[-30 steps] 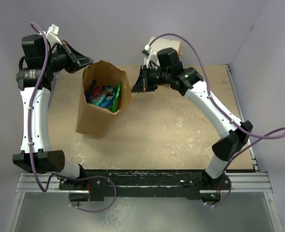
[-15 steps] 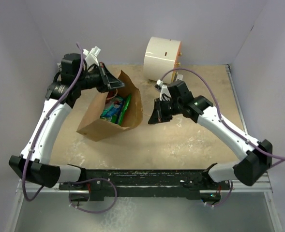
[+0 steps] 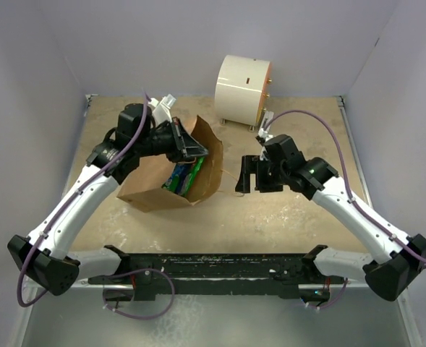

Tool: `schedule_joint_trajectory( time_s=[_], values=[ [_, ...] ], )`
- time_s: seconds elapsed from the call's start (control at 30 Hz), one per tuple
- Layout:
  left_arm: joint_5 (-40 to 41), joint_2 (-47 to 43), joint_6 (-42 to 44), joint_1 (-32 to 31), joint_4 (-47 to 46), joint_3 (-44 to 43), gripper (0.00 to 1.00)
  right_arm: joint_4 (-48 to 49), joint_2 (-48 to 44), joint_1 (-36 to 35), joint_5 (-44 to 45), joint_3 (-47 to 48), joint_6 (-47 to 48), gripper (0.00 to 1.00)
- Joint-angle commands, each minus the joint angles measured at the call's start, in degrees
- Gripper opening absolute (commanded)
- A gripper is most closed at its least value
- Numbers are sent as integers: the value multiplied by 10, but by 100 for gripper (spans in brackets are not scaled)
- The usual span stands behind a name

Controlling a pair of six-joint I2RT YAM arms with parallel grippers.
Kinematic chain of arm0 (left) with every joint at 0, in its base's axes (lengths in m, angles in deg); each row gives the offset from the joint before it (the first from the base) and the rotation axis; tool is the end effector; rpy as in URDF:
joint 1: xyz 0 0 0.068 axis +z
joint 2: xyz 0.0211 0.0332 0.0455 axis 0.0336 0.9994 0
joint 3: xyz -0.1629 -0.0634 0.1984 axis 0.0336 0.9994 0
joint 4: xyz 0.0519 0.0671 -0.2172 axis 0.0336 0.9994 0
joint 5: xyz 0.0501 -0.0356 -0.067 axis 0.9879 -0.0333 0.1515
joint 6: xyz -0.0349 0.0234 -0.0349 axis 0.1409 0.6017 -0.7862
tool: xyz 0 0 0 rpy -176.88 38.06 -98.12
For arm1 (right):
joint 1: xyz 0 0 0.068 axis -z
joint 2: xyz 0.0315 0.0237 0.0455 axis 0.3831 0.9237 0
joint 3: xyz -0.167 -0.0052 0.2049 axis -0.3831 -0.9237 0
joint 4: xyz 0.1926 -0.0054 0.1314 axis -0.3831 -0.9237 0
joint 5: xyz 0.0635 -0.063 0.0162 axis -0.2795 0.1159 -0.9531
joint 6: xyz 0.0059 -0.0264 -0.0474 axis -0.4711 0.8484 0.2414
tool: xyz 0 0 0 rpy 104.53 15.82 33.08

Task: Take the snacks out of the paper bag
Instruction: Adjust the paper bag at the center of the board, then take out the snack from the paper bag.

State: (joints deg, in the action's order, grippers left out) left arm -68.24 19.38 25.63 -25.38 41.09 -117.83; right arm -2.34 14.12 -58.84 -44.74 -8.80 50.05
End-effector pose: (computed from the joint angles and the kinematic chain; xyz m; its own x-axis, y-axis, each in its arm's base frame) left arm 0.2030 -0.1260 0.3922 -0.8684 -0.3342 -0.3663 0.1828 0.4710 -0.8630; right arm 0.1745 0.1343 0.3253 -0.8286 0.0873 -0.5529 -0.2382 0.8389 0.4894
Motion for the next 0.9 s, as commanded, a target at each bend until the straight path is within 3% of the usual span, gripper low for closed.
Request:
schedule_joint_trajectory(
  time_s=[0.0, 0.2, 0.27, 0.4, 0.43, 0.57, 0.87],
  values=[
    [15, -3, -43, -50, -85, -6, 0, -56, -30, 3, 110, 58, -9, 97],
    [39, 14, -34, -80, -88, -33, 0, -57, -40, 6, 122, 91, -83, 99],
    [43, 8, -30, -80, -91, -26, 0, -21, -46, 6, 80, 89, -106, 88],
    [44, -5, -31, -80, -100, -10, 0, 140, -76, 6, 33, 11, -183, 61],
    [46, -7, -34, -80, -100, -8, 0, 177, -76, 6, 20, -11, -204, 58],
    [52, -7, -32, -80, -91, -18, 0, 281, -47, 1, -34, -78, -251, 54],
    [51, 3, -14, -80, -32, -59, 0, 418, 24, -13, -10, -148, -292, 47]
  ],
)
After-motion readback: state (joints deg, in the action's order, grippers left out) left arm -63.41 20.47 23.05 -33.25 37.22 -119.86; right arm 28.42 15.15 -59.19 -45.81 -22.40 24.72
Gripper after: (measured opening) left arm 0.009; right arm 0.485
